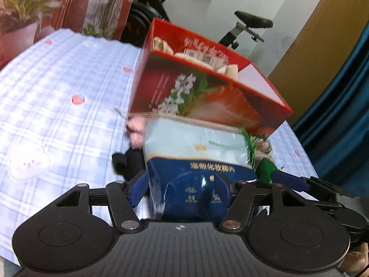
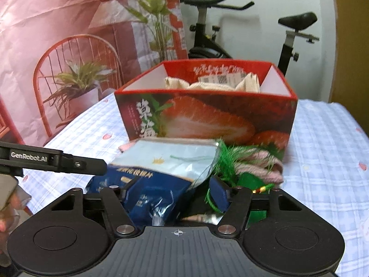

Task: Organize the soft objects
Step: 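Lower both tools to the blue cotton pad packet and close both grippers on it, then lift the blue cotton pad packet with both grippers toward the red box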

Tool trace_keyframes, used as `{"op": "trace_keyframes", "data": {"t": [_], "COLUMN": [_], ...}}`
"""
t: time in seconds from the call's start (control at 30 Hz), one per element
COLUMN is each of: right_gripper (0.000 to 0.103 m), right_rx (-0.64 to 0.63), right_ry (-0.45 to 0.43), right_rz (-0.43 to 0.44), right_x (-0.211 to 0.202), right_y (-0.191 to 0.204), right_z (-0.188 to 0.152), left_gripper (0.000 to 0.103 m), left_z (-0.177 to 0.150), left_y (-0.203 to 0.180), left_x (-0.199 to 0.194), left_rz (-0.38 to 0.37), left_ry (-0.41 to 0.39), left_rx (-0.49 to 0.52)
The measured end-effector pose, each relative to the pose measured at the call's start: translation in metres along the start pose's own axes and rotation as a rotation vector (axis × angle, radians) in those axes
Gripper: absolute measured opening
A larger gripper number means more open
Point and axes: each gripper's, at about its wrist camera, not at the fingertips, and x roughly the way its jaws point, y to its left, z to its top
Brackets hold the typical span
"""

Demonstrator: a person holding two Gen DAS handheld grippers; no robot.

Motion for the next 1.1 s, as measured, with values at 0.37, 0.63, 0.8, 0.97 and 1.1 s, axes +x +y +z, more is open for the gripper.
{"op": "trace_keyframes", "data": {"t": [0.37, 0.63, 0.8, 0.97, 1.1], "right_gripper": [0.040, 0.039, 0.039, 0.039, 0.039], "right_rx": [-0.008, 0.015, 0.014, -0.027, -0.047], "right_ry": [0.075, 0.072, 0.021, -0.049, -0.104], "right_rz": [0.061, 0.083, 0.100, 0.102, 0.109], "right_x": [0.016, 0.016, 0.005, -0.008, -0.020], "right_y": [0.008, 0.006, 0.006, 0.011, 0.013], "right_z": [-0.012, -0.010, -0.002, 0.014, 0.032], "left_gripper": [0.054, 0.050, 0.050, 0.050, 0.050], "left_z": [-0.010, -0.007, 0.001, 0.015, 0.028], "left_y": [-0.003, -0.007, -0.016, -0.024, -0.030], "left_x": [0.015, 0.005, -0.011, -0.028, -0.041], "left_rz": [-0.021, -0.033, -0.033, -0.053, -0.069], "left_ry": [0.036, 0.001, -0.046, -0.105, -0.156], "left_rx": [-0.001, -0.008, 0.016, 0.036, 0.046]}}
